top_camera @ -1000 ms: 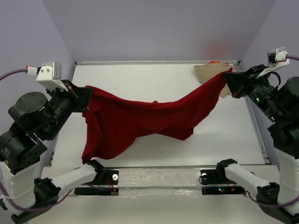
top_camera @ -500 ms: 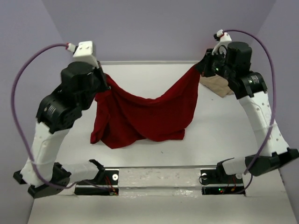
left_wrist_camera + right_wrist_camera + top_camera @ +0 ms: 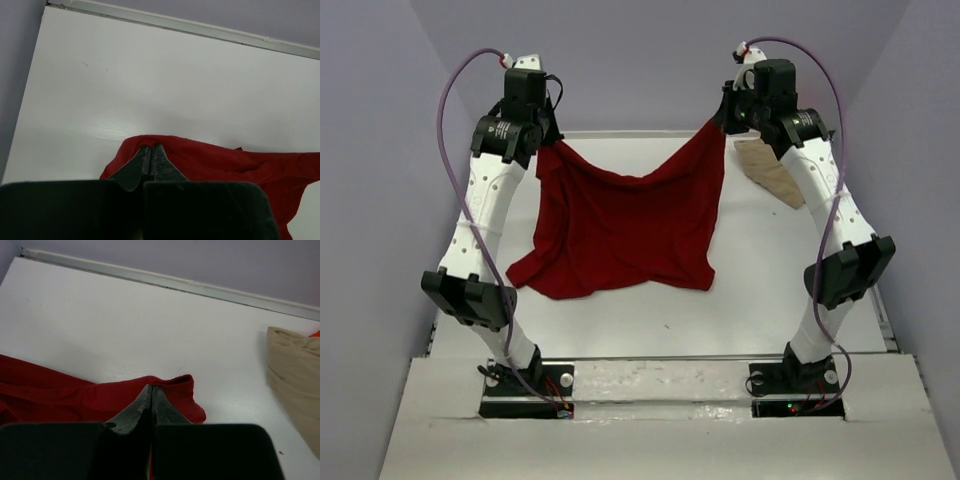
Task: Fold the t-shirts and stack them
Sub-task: Flatten the tshirt out
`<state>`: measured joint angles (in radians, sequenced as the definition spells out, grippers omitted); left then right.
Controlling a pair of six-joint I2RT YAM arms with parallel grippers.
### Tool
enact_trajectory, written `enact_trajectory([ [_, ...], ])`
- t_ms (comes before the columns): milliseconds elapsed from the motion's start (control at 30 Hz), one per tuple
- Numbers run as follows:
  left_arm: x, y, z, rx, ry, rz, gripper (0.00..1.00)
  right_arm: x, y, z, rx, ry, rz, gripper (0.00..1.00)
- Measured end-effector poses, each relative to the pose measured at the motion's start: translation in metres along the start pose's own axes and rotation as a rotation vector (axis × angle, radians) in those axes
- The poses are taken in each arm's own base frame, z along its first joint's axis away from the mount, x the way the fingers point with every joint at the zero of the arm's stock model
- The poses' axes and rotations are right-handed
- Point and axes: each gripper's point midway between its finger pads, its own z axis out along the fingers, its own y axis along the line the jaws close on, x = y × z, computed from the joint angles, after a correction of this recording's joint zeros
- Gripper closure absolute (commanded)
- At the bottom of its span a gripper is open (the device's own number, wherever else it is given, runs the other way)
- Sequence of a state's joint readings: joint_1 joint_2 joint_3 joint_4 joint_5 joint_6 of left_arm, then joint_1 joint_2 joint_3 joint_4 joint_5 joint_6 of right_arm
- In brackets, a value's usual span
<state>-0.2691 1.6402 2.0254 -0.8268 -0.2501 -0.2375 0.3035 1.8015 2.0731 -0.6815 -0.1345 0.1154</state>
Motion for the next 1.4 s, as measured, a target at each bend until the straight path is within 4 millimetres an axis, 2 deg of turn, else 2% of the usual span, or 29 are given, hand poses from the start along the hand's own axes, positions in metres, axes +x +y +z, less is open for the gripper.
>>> enact_trajectory([
  [67,-0.005,0.003,0.017,-0.003,0.010,-0.011,1.00,0.002,-0.004,0.015,0.011,0.018,-0.006,1.00],
  [167,-0.010,0.001,0.045,-0.001,0.021,-0.020,1.00,-0.006,-0.010,0.043,0.025,0.010,-0.022,1.00],
  [267,-0.002,0.001,0.083,-0.011,0.055,-0.019,1.00,-0.003,-0.017,0.072,0.034,0.019,-0.034,1.00],
  [433,0.035,0.007,0.143,-0.040,0.172,-0.007,1.00,0.034,-0.033,0.109,0.054,0.110,-0.026,1.00],
  [600,0.054,0.008,0.186,-0.050,0.221,-0.006,1.00,0.074,-0.059,0.140,0.080,0.202,0.001,1.00],
  [733,0.073,0.017,0.207,-0.066,0.266,-0.010,1.00,0.096,-0.089,0.154,0.115,0.244,0.031,1.00],
  [933,0.084,0.033,0.231,-0.090,0.285,-0.027,1.00,0.114,-0.118,0.164,0.150,0.275,0.061,1.00],
  [1200,0.097,0.052,0.255,-0.123,0.308,-0.051,1.00,0.133,-0.125,0.178,0.121,0.306,0.081,1.00],
  [1400,0.105,0.064,0.264,-0.128,0.331,-0.101,0.99,0.172,-0.134,0.196,0.102,0.375,0.110,1.00],
])
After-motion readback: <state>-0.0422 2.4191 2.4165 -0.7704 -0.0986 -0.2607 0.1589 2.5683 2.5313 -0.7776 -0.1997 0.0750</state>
